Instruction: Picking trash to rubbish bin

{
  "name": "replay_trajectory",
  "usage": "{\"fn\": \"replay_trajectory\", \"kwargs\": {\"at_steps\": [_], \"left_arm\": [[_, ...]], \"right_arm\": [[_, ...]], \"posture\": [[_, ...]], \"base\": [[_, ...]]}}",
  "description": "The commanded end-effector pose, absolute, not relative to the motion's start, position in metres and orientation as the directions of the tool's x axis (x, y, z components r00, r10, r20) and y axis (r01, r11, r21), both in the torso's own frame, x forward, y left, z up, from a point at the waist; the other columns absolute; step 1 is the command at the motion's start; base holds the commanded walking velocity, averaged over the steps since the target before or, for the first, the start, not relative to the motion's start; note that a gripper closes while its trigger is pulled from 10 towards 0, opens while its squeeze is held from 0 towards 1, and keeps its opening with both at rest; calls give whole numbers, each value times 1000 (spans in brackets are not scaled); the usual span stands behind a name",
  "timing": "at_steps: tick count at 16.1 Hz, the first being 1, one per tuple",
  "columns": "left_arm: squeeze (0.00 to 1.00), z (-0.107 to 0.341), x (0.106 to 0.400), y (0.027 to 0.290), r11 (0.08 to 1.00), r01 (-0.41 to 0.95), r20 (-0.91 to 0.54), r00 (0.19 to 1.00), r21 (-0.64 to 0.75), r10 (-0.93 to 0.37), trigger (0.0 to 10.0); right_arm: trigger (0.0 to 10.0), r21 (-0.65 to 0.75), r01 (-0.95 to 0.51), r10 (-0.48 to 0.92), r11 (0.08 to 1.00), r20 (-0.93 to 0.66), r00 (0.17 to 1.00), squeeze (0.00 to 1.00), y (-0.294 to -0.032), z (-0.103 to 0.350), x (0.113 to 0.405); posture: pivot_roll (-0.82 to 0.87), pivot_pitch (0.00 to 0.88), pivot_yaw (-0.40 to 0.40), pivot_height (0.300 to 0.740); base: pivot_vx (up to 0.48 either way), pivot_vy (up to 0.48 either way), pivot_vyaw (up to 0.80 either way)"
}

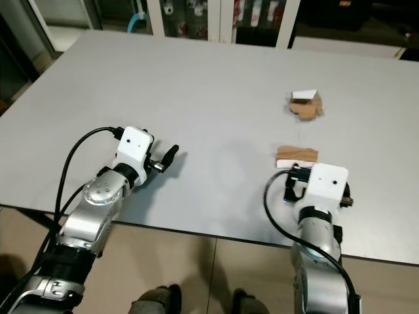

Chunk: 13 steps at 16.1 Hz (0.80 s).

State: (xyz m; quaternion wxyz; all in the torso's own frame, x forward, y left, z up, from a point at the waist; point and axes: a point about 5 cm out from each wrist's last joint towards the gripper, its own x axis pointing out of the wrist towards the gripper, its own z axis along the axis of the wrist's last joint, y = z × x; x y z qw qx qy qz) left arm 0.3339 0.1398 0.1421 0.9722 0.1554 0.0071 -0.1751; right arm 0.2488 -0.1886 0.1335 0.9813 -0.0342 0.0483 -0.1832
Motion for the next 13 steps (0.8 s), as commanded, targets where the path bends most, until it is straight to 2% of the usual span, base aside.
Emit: {"fn": "replay_trajectory", "kwargs": {"at_steps": [1,5,13], "left_arm": [[0,144,330,143,879,358,-81,933,316,-351,10000],[0,145,321,153,859,378,-112,925,346,-362,10000],[0,149,311,163,848,382,-141,924,367,-355,10000]], "right_arm": [[10000,-87,360,-368,929,-102,924,0,-193,130,251],[10000,-88,334,-342,938,-107,933,0,-203,123,264],[10000,-108,281,-288,954,-61,956,0,-203,127,286]], "posture": [[235,250,20,740],[271,286,46,740],[314,313,56,740]], "base": [[0,0,0],[0,0,0],[0,0,0]]}}
